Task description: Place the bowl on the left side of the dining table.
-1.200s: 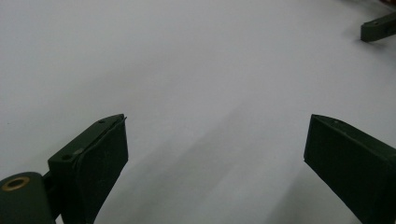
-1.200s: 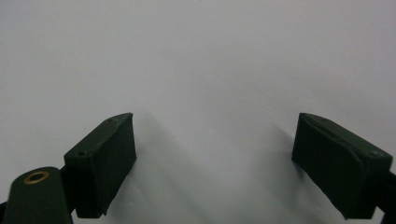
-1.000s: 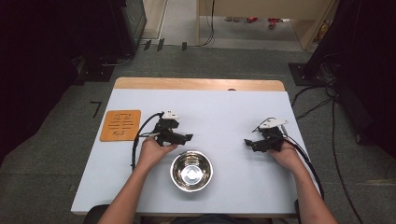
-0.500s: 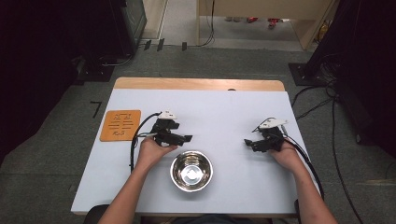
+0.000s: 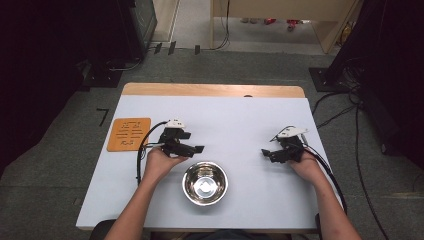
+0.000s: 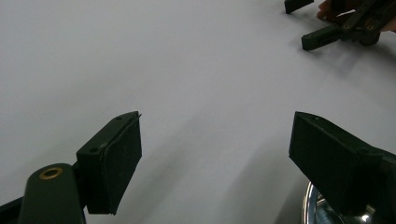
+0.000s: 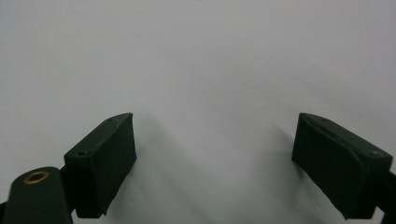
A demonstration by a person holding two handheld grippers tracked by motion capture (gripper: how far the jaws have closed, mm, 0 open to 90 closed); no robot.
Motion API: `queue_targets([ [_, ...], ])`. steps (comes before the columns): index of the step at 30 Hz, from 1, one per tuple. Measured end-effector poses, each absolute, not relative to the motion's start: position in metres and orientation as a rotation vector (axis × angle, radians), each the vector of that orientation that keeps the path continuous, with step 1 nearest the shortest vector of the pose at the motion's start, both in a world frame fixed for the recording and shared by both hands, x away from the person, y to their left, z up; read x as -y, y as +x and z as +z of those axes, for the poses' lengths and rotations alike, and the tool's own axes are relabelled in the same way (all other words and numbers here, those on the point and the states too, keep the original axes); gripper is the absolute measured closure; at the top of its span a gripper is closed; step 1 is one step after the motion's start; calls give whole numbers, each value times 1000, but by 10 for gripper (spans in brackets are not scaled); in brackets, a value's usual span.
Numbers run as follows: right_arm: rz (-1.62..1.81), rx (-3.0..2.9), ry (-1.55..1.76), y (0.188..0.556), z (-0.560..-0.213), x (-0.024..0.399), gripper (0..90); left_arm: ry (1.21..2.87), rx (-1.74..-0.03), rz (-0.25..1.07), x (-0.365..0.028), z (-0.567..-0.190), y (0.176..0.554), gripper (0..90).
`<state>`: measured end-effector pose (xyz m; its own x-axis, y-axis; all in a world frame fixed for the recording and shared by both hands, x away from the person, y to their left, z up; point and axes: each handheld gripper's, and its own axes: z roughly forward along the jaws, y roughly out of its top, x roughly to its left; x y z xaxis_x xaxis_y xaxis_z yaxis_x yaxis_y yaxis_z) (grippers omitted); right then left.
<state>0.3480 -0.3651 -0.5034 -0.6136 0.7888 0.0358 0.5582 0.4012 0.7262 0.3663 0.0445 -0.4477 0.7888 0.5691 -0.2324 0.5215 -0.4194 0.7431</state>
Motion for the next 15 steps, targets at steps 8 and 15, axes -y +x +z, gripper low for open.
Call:
queue_targets([
  [8, 1037, -2349, 1172, 348, -503, 365, 130, 2114, -774, 105, -45, -444, 356, 209],
  [15, 1037, -2349, 1172, 348, -503, 365, 130, 2115, -777, 103, -46, -444, 350, 213],
])
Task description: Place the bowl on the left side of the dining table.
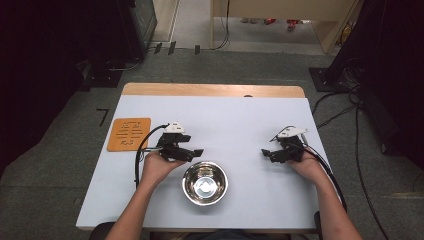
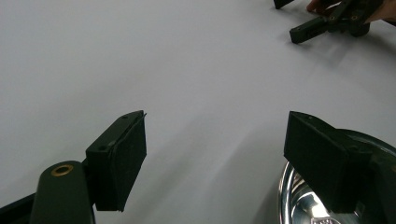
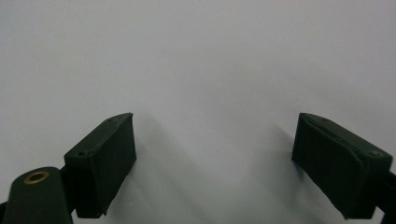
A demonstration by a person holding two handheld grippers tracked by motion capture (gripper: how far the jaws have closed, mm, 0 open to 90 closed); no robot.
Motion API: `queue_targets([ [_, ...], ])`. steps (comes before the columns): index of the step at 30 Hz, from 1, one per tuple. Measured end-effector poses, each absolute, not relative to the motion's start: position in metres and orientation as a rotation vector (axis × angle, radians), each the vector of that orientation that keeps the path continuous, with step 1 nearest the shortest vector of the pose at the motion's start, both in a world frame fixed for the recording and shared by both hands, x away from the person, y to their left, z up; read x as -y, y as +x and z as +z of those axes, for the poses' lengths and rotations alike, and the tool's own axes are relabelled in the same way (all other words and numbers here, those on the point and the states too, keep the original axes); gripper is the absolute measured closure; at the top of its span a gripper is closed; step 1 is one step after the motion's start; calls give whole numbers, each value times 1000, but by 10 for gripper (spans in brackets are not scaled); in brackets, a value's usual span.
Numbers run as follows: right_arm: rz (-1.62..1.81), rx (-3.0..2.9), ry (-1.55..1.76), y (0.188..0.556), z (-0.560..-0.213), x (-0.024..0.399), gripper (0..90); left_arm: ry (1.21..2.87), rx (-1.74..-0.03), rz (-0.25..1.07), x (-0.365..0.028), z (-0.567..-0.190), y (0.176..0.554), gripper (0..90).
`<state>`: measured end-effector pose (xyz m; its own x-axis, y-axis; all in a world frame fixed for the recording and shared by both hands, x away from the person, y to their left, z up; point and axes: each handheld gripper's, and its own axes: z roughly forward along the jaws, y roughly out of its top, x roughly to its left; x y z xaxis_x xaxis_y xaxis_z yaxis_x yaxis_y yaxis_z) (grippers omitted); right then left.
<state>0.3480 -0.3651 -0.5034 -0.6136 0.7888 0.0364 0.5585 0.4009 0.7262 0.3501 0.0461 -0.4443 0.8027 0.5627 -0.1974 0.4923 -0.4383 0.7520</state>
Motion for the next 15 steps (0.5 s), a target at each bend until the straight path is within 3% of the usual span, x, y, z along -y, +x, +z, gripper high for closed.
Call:
queue_targets([
  [15, 1037, -2349, 1171, 348, -503, 365, 130, 2136, -788, 119, -51, -446, 338, 237],
])
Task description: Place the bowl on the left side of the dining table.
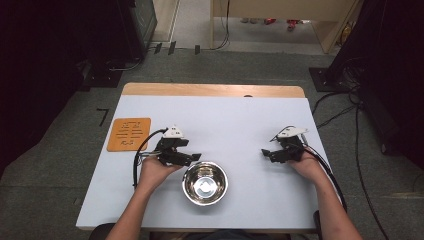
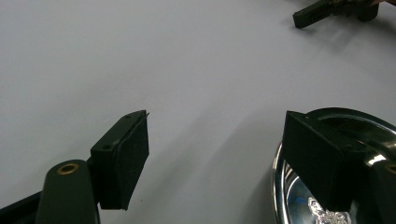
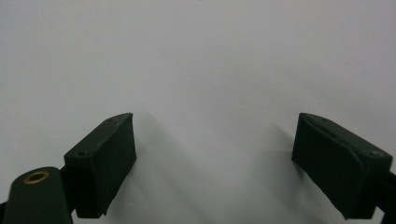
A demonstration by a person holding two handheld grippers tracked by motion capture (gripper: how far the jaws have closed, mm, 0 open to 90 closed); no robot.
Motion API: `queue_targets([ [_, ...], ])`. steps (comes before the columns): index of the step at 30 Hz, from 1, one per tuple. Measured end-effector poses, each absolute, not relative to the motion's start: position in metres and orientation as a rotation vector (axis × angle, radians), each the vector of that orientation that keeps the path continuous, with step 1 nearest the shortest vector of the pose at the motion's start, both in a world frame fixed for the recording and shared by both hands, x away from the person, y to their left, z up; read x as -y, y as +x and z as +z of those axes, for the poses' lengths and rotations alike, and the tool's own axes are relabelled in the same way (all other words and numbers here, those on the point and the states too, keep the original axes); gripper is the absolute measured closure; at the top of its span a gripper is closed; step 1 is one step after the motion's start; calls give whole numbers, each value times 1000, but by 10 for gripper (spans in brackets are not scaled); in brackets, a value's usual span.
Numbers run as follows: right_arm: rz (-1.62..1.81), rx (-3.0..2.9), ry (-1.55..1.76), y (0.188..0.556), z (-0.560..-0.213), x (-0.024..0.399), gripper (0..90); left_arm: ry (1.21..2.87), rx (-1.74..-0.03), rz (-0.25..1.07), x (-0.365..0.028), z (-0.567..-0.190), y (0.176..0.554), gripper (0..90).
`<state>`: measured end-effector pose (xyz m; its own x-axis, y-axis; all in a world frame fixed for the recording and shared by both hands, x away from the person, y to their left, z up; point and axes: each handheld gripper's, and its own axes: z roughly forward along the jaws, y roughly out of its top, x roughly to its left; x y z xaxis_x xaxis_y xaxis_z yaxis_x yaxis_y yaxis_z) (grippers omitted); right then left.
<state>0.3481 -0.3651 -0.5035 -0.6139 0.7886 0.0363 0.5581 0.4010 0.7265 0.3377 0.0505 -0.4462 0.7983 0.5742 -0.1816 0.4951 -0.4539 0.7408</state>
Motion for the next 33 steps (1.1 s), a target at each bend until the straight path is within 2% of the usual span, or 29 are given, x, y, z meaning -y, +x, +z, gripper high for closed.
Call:
queue_targets([
  [33, 1037, -2350, 1170, 348, -503, 365, 130, 2202, -633, 40, -31, -454, 323, 253],
])
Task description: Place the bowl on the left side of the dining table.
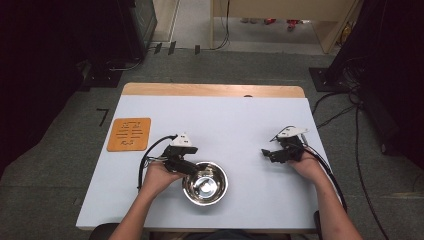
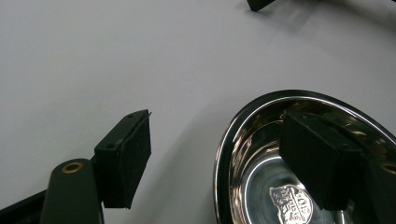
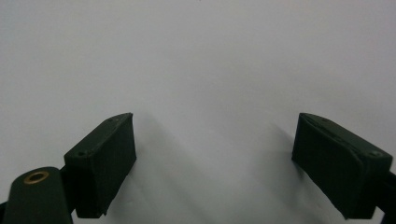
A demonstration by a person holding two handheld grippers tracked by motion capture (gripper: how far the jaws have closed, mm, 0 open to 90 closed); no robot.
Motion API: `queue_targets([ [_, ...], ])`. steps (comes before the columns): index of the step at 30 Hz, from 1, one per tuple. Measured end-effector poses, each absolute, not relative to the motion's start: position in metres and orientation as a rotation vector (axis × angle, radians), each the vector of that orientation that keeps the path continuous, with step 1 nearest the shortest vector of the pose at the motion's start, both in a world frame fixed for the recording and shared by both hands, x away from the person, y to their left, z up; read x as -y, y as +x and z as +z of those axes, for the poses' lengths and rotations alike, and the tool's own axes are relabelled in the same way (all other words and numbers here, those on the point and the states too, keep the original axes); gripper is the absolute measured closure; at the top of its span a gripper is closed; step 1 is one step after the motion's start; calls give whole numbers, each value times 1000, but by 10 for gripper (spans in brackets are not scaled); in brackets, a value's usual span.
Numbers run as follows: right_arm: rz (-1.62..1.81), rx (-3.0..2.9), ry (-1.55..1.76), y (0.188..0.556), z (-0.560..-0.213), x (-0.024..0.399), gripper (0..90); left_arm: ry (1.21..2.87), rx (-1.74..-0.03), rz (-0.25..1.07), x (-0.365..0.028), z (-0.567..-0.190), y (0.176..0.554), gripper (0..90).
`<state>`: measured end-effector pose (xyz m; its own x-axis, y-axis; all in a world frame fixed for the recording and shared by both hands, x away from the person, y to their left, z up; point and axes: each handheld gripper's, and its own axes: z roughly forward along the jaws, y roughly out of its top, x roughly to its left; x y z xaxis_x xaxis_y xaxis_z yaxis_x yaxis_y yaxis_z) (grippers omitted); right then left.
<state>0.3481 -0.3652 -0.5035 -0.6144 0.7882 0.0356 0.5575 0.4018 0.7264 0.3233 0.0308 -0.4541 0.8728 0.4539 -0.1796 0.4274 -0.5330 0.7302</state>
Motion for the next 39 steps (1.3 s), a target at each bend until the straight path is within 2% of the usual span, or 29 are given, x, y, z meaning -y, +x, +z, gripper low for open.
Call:
queue_targets([
  [11, 1037, -2350, 1170, 348, -503, 365, 130, 2238, -612, 16, -22, -462, 323, 257],
  [14, 1037, -2349, 1170, 348, -503, 365, 130, 2246, -607, 32, -21, -463, 323, 320],
  [39, 1037, -2350, 1169, 348, -504, 365, 130, 2317, -576, -67, -14, -477, 327, 516],
])
